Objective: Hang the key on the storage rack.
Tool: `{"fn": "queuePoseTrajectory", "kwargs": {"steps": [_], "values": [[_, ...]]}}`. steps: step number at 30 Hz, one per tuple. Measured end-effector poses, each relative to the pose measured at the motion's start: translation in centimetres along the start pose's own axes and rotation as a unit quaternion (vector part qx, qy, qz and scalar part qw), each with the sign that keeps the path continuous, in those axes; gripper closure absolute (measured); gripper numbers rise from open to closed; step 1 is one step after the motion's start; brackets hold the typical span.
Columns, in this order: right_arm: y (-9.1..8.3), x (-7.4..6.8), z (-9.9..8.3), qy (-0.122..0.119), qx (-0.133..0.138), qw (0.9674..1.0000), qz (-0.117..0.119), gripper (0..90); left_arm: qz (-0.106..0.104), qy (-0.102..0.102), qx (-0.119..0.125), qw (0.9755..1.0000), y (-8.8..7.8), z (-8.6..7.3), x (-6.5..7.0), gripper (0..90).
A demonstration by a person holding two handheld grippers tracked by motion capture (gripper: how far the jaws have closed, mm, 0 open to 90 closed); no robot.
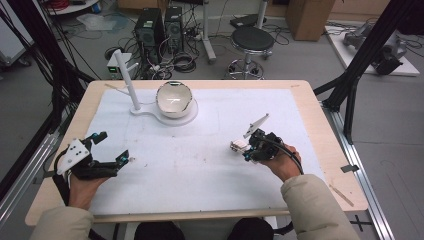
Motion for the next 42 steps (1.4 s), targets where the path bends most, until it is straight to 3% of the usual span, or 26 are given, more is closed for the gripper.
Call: {"fn": "queuePoseTrajectory", "kwargs": {"steps": [3, 4, 5, 6, 7, 8, 13, 14, 15, 16, 17, 18, 19, 21, 23, 24, 27, 28, 29, 36, 39, 40, 42], "values": [[-0.7, -0.5, 1.1, -0.018, 0.020, 0.9996, 0.011, 87.5, -0.043, 0.016, -0.005, 0.9989, 0.9, 2.0, 1.3, 1.7], [-1.0, -0.7, 1.5, -0.026, 0.028, 0.9991, 0.016, 87.5, -0.043, 0.016, -0.005, 0.9989, 0.9, 2.0, 1.3, 1.7], [-1.2, -0.9, 1.8, -0.034, 0.034, 0.9986, 0.021, 87.5, -0.066, 0.020, -0.004, 0.9976, 1.4, 3.1, 2.0, 1.7], [-1.3, -1.0, 2.0, -0.042, 0.037, 0.9982, 0.022, 87.5, -0.066, 0.020, -0.004, 0.9976, 1.4, 3.1, 2.0, 1.7], [-1.5, -1.3, 2.4, -0.054, 0.042, 0.9973, 0.025, 87.5, -0.093, 0.025, -0.007, 0.9953, 1.9, 4.2, 2.9, 1.7], [-1.6, -1.4, 2.6, -0.058, 0.042, 0.9970, 0.029, 87.5, -0.106, 0.028, -0.007, 0.9939, 2.1, 4.7, 3.3, 1.7], [-2.4, -2.1, 3.8, -0.082, 0.057, 0.9938, 0.049, 87.5, -0.152, 0.045, -0.017, 0.9872, 3.1, 6.8, 5.4, 1.7], [-2.6, -2.3, 4.0, -0.089, 0.059, 0.9930, 0.050, 87.5, -0.152, 0.045, -0.017, 0.9872, 3.1, 6.8, 5.4, 1.7], [-2.6, -2.3, 4.0, -0.089, 0.059, 0.9930, 0.050, 87.5, -0.165, 0.047, -0.023, 0.9849, 3.3, 7.1, 5.9, 1.7], [-2.8, -2.8, 4.4, -0.112, 0.064, 0.9900, 0.057, 87.5, -0.182, 0.048, -0.032, 0.9816, 3.6, 7.5, 6.6, 1.7], [-2.9, -3.0, 4.6, -0.118, 0.065, 0.9891, 0.061, 87.5, -0.190, 0.052, -0.038, 0.9796, 4.0, 7.6, 7.0, 1.7], [-2.9, -3.2, 4.8, -0.126, 0.072, 0.9873, 0.065, 87.5, -0.197, 0.053, -0.043, 0.9780, 4.1, 7.7, 7.3, 1.7], [-3.0, -3.4, 5.0, -0.130, 0.074, 0.9866, 0.066, 87.5, -0.197, 0.053, -0.043, 0.9780, 4.1, 7.7, 7.3, 1.7], [-3.1, -3.9, 5.3, -0.147, 0.083, 0.9824, 0.080, 87.4, -0.228, 0.058, -0.063, 0.9699, 5.0, 8.0, 8.6, 1.7], [-3.1, -4.6, 5.6, -0.164, 0.088, 0.9785, 0.089, 87.4, -0.243, 0.066, -0.074, 0.9651, 5.6, 8.1, 9.5, 1.7], [-3.1, -4.9, 5.8, -0.177, 0.089, 0.9758, 0.093, 87.4, -0.243, 0.066, -0.074, 0.9651, 5.6, 8.1, 9.5, 1.7], [-3.1, -5.6, 6.1, -0.187, 0.091, 0.9731, 0.100, 87.4, -0.264, 0.081, -0.093, 0.9566, 6.8, 8.3, 11.0, 1.7], [-3.1, -5.9, 6.3, -0.193, 0.093, 0.9711, 0.105, 87.4, -0.264, 0.081, -0.093, 0.9566, 6.8, 8.3, 11.0, 1.7], [-3.1, -6.1, 6.4, -0.196, 0.094, 0.9703, 0.106, 87.4, -0.275, 0.091, -0.099, 0.9520, 7.2, 8.4, 11.7, 1.7], [-2.6, -6.9, 6.8, -0.219, 0.091, 0.9645, 0.117, 87.4, -0.311, 0.104, -0.121, 0.9371, 8.5, 8.1, 14.3, 1.7], [-2.3, -7.4, 6.9, -0.225, 0.082, 0.9630, 0.124, 87.4, -0.326, 0.118, -0.133, 0.9285, 9.1, 7.6, 15.6, 1.7], [-2.2, -7.5, 7.0, -0.227, 0.080, 0.9624, 0.126, 87.4, -0.329, 0.121, -0.135, 0.9268, 9.3, 7.4, 16.0, 1.7], [-2.0, -7.8, 7.1, -0.232, 0.077, 0.9612, 0.128, 87.4, -0.339, 0.137, -0.149, 0.9189, 9.7, 6.9, 16.8, 1.8]]}}
Point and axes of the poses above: each handheld gripper's, and its own axes: y roughly forward along the jaws, z roughly out of its top, x roughly to its right, the point moved 9 cm from there along y, roughly forward along the jaws, and after that the axes turned 4 degrees about z, right-handed, at the moved point
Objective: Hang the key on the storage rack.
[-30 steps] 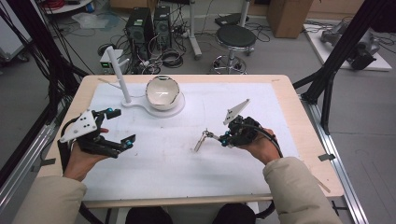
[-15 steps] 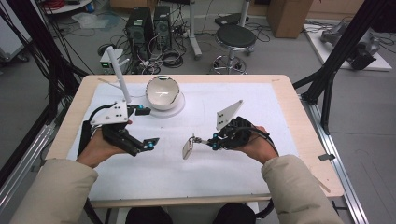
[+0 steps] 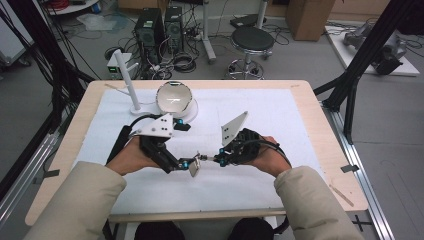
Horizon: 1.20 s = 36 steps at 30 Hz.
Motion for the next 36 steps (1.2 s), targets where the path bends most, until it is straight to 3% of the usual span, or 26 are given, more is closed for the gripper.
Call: {"fn": "queuePoseTrajectory", "kwargs": {"steps": [14, 15, 21, 36], "values": [[0.6, -0.4, 0.4, -0.005, -0.011, 0.9999, 0.011, 87.4, -0.036, 0.019, -0.053, 0.9977, 3.0, -0.6, 1.4, 3.1], [0.6, -0.4, 0.4, -0.003, -0.014, 0.9999, 0.009, 87.4, -0.046, 0.023, -0.064, 0.9966, 3.3, -1.0, 1.6, 6.9], [0.6, -0.5, 0.4, -0.004, -0.015, 0.9998, 0.010, 87.4, -0.068, 0.026, -0.073, 0.9947, 3.5, -1.2, 2.0, 22.1], [0.8, -0.4, 0.4, -0.013, -0.017, 0.9997, 0.012, 87.4, -0.079, 0.045, -0.104, 0.9904, 3.6, -2.0, 2.4, 56.1]]}}
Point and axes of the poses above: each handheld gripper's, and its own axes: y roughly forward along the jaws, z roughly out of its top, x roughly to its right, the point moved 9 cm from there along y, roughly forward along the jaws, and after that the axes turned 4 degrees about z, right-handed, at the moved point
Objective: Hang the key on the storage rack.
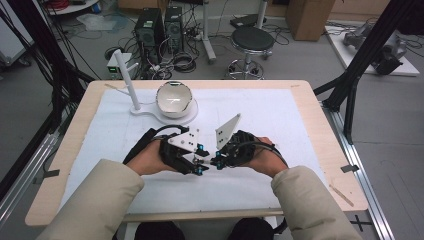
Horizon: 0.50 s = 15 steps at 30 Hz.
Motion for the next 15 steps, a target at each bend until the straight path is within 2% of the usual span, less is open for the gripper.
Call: {"fn": "queuePoseTrajectory", "kwargs": {"steps": [8, 9, 12, 13, 15], "values": [[0.23, -0.06, -0.05, 0.001, -0.006, 1.0000, 0.003, 87.4, 0.007, 0.010, -0.009, 0.9999, 0.05, -0.12, -0.05, 65.8], [0.32, -0.09, -0.05, 0.001, -0.008, 1.0000, 0.003, 87.4, 0.007, 0.012, -0.011, 0.9998, 0.03, -0.13, -0.04, 69.2], [0.40, -0.10, -0.05, -0.001, -0.010, 0.9999, 0.003, 87.4, 0.002, 0.013, -0.016, 0.9998, 0.17, -0.20, 0.15, 71.9], [0.40, -0.02, -0.10, -0.001, -0.012, 0.9999, 0.001, 87.4, -0.001, 0.011, -0.018, 0.9998, 0.23, -0.23, 0.26, 77.6], [0.40, 0.00, -0.12, -0.001, -0.013, 0.9999, 0.001, 87.4, -0.003, 0.008, -0.022, 0.9997, 0.27, -0.26, 0.36, 78.2]]}}
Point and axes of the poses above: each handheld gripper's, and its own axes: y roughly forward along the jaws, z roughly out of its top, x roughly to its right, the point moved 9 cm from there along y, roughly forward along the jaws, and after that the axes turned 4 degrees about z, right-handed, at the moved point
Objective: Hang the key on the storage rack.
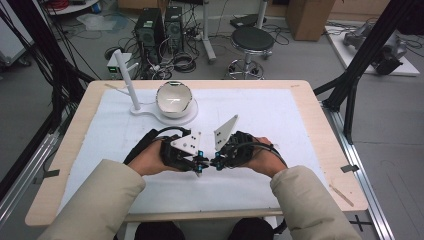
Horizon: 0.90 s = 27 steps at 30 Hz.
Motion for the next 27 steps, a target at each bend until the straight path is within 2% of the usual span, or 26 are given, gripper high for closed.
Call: {"fn": "queuePoseTrajectory", "kwargs": {"steps": [9, 13, 14, 15, 17, 18, 19, 20, 21, 24, 25, 26, 27], "values": [[-0.1, 0.1, 0.0, 0.000, 0.001, 1.0000, -0.005, 87.3, 0.007, 0.002, -0.002, 1.0000, -0.1, 0.0, -0.1, 79.7], [-0.2, 0.3, 0.1, 0.000, 0.008, 0.9999, -0.007, 85.1, 0.014, -0.004, -0.001, 0.9999, -0.1, 0.0, -0.2, 80.1], [-0.2, 0.3, 0.1, -0.001, 0.014, 0.9999, -0.008, 81.8, 0.022, 0.000, -0.004, 0.9998, -0.2, 0.0, -0.4, 80.1], [-0.2, 0.5, 0.1, -0.002, 0.023, 0.9997, -0.011, 74.5, 0.026, -0.006, -0.005, 0.9996, -0.3, -0.1, -0.5, 81.6], [-0.3, 0.7, 0.0, 0.010, 0.033, 0.9993, -0.016, 49.2, 0.019, -0.010, -0.001, 0.9998, -0.5, -0.1, -0.5, 81.8], [-0.2, 1.0, -0.2, 0.019, 0.039, 0.9988, -0.021, 37.9, 0.024, -0.013, 0.000, 0.9996, -0.6, -0.1, -0.6, 81.8], [-0.4, 1.3, -0.4, 0.036, 0.044, 0.9979, -0.030, 30.8, 0.025, -0.014, 0.002, 0.9996, -0.7, -0.2, -0.7, 81.8], [-0.5, 1.6, -0.5, 0.040, 0.052, 0.9972, -0.036, 21.9, 0.029, -0.014, 0.002, 0.9995, -0.8, -0.2, -0.8, 81.8], [-0.8, 1.9, -0.6, 0.051, 0.065, 0.9954, -0.049, 15.9, 0.032, -0.017, 0.001, 0.9993, -1.0, -0.3, -1.0, 81.9], [-1.9, 2.7, -1.1, 0.074, 0.098, 0.9893, -0.078, 8.3, 0.045, -0.029, 0.009, 0.9985, -1.4, -0.6, -1.5, 81.9], [-2.4, 3.0, -1.3, 0.083, 0.110, 0.9866, -0.088, 2.5, 0.050, -0.034, 0.012, 0.9981, -1.6, -0.6, -1.7, 81.9], [-2.7, 3.1, -1.5, 0.090, 0.116, 0.9844, -0.097, 0.7, 0.057, -0.042, 0.019, 0.9973, -1.8, -0.8, -2.0, 81.9], [-3.3, 3.4, -1.8, 0.098, 0.128, 0.9811, -0.107, 0.7, 0.057, -0.042, 0.019, 0.9973, -1.8, -0.8, -2.0, 81.9]]}}
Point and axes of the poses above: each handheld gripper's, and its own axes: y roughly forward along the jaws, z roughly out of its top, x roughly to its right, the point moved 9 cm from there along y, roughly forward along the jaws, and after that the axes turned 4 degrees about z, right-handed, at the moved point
